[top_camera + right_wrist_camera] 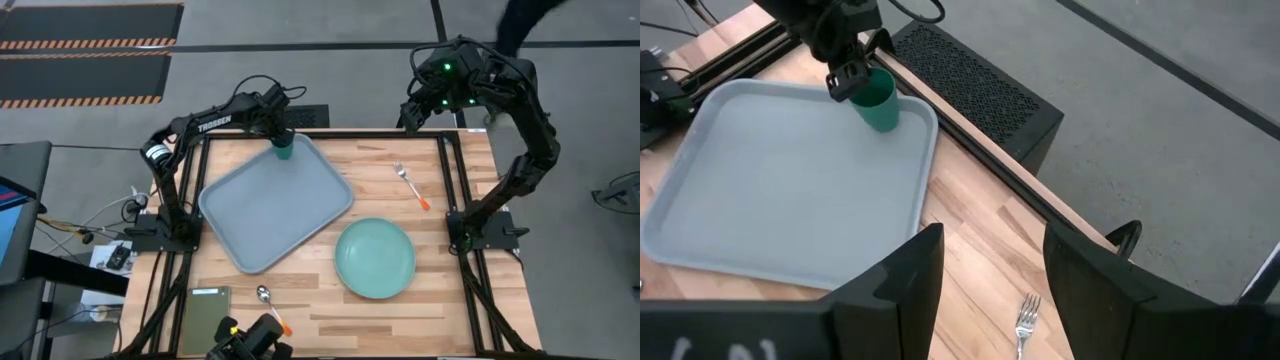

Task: Pick and place plate/cup/fork/spoon on tray
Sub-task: Put the teal cup on the gray tray

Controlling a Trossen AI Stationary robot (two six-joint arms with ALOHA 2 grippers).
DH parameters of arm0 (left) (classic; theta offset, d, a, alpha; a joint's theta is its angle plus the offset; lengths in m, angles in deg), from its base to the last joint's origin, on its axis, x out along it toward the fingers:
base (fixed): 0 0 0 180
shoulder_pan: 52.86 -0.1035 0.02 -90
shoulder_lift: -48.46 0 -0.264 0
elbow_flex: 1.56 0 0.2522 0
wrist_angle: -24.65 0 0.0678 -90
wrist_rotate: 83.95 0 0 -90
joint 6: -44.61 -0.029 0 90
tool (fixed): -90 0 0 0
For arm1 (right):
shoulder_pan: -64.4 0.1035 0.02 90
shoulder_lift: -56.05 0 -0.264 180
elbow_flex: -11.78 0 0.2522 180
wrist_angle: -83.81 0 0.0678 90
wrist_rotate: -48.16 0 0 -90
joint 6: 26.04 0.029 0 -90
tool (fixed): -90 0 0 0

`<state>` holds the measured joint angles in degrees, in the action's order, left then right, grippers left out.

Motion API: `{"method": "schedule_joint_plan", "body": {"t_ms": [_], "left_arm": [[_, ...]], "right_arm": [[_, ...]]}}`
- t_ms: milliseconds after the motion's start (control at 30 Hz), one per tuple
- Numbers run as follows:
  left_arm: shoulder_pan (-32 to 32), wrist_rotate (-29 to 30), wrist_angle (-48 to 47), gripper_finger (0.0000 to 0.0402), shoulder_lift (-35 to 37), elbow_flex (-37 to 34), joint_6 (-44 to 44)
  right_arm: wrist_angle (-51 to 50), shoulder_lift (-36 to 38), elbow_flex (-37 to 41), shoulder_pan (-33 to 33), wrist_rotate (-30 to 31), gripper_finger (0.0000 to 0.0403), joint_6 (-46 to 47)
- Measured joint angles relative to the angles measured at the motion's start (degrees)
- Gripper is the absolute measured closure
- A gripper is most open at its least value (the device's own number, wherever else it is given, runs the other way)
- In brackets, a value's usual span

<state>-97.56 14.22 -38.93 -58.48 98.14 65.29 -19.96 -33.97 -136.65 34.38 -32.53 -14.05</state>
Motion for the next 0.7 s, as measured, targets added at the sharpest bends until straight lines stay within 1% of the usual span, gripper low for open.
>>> {"method": "schedule_joint_plan", "body": {"t_ms": [100, 167, 500, 600, 700], "left_arm": [[0.1, 0.0, -0.1, 0.0393, 0.0, 0.0, 0.0], [0.1, 0.0, -0.3, 0.0376, 0.0, 0.0, 0.0], [0.1, 0.2, 0.2, 0.0233, 0.0, 0.0, 1.0], [0.1, -0.7, 0.2, 0.0201, 0.0, 0.0, 1.4], [0.1, -1.2, 0.2, 0.018, 0.0, 0.0, 1.6]], "right_arm": [[0.0, 0.0, 0.0, 0.0, 0.0, 0.0205, 0.0], [0.0, 0.0, 0.0, 0.0, 0.0, 0.0205, 0.0], [0.0, 0.0, 0.0, 0.0, 0.0, 0.0205, 0.0], [0.0, 0.0, 0.0, 0.0, 0.0, 0.0205, 0.0], [0.0, 0.0, 0.0, 0.0, 0.0, 0.0205, 0.0]]}}
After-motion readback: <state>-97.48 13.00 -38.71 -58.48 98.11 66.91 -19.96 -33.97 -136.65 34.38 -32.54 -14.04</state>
